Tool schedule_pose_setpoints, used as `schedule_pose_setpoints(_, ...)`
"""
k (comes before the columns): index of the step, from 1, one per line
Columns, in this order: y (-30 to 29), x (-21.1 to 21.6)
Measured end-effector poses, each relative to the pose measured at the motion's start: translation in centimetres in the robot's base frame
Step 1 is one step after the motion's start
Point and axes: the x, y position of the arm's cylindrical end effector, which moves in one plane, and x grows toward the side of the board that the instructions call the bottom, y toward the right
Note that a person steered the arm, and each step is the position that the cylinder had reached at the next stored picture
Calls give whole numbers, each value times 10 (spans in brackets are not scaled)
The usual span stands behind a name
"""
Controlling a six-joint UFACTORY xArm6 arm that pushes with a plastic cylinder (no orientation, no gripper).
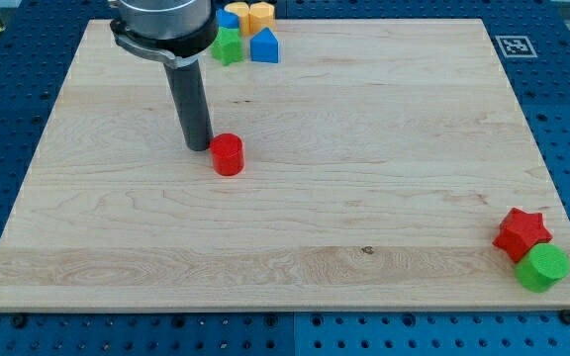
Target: Move the red circle to the center of the board
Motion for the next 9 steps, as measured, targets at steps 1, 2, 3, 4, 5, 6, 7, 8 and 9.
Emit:
schedule_pose_setpoints(1, 0, 0)
schedule_pose_setpoints(2, 0, 0)
schedule_pose_setpoints(3, 0, 0)
schedule_pose_setpoints(4, 0, 0)
schedule_pose_setpoints(5, -1, 0)
schedule_pose_setpoints(6, -6, 0)
schedule_pose_setpoints(7, -6, 4)
schedule_pose_setpoints(8, 0, 27)
schedule_pose_setpoints(9, 10, 22)
